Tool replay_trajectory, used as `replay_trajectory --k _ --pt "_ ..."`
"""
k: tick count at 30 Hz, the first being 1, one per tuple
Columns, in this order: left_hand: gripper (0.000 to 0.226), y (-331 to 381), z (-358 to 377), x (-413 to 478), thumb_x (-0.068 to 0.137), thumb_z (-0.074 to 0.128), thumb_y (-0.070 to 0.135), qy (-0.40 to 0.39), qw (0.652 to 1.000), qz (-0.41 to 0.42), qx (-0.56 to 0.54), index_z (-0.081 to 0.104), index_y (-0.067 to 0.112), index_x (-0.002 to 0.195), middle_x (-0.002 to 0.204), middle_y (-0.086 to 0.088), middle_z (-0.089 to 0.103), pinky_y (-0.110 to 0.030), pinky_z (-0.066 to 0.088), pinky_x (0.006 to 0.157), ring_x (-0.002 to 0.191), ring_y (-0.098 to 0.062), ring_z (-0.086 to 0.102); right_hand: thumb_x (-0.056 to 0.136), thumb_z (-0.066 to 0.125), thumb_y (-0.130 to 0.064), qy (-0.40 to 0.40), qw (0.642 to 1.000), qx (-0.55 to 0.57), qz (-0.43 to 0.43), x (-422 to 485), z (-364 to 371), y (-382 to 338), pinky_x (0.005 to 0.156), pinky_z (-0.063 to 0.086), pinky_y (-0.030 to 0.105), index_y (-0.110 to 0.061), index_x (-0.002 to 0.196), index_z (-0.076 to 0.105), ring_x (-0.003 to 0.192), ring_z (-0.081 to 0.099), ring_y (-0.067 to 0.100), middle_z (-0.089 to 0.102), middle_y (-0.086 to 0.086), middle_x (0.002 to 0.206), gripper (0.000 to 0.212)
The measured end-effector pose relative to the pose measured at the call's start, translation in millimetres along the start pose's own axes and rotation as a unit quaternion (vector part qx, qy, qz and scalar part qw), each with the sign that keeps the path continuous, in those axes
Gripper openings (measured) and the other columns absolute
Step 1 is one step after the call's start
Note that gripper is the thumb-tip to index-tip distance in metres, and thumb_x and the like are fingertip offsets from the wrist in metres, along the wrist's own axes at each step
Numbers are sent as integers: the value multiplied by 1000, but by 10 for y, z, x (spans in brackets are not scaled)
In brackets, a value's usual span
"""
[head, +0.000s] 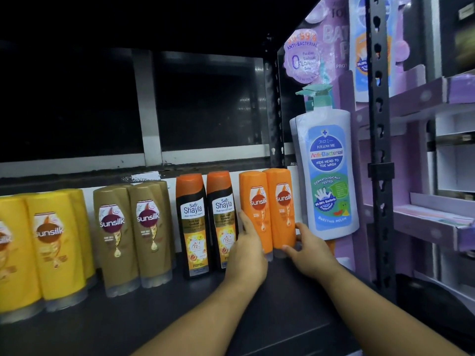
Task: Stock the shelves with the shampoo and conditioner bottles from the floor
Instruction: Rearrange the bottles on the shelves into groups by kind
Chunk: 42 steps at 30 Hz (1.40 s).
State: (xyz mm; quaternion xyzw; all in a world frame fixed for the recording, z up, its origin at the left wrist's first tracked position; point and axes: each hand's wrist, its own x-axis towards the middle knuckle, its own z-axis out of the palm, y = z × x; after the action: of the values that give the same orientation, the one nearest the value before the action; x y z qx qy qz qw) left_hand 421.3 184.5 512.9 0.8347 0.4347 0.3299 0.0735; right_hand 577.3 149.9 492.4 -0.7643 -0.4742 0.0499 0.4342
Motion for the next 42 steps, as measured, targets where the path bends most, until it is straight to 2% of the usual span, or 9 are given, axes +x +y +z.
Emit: replay_trajectory --k 5,12,20,30,34,37,40,42 --pt "104 8 13 5 101 60 23 3 1000 -8 3 -28 17 157 142 -10 52 -48 49 106 125 -31 58 93 67 -45 2 1000 -18 -1 15 17 -11 108 46 54 -30 151 27 133 53 31 51 1 149 72" --pt "105 -23 50 65 101 62 20 -5 999 -28 43 -26 13 158 123 -12 63 -44 55 97 112 -29 64 93 66 -47 7 1000 -30 -5 13 20 -8 108 47 53 -31 152 26 132 54 30 53 0 148 72" --pt "82 -124 33 142 104 57 30 7 997 -33 75 5 9 163 135 -11 60 -42 54 101 124 -30 60 94 64 -49 7 999 -39 -6 25 41 -2 107 48 51 -30 153 25 133 54 29 51 0 149 73" --pt "87 -89 21 163 102 60 27 -14 995 -54 83 1 11 164 134 -13 60 -49 53 102 124 -33 60 93 65 -48 10 999 -46 -9 19 43 2 106 49 50 -29 152 27 130 56 29 54 1 146 72" --pt "84 -138 -32 118 103 57 31 38 998 -5 55 2 14 164 130 -9 62 -41 55 98 119 -28 62 94 66 -46 28 999 -39 -22 -26 23 -38 102 50 46 -24 148 34 125 59 28 57 3 141 67" --pt "77 -156 -132 65 105 55 35 70 997 31 32 10 18 164 132 -5 62 -38 53 100 119 -25 62 92 67 -46 74 996 -36 -42 -94 -27 -89 98 51 43 -21 144 40 121 60 26 58 3 136 64" --pt "60 -206 -263 -3 104 55 37 86 992 97 11 30 24 157 131 0 62 -36 53 100 119 -19 62 91 67 -49 118 988 -43 -92 -151 -70 -99 92 56 41 -26 124 49 109 61 20 60 -4 119 44" --pt "43 -303 -388 -87 103 56 38 64 987 149 16 49 28 144 130 5 63 -32 53 99 117 -14 61 90 67 -49 106 983 -49 -141 -169 -69 -91 85 57 38 -30 109 51 99 61 13 60 -10 107 31"
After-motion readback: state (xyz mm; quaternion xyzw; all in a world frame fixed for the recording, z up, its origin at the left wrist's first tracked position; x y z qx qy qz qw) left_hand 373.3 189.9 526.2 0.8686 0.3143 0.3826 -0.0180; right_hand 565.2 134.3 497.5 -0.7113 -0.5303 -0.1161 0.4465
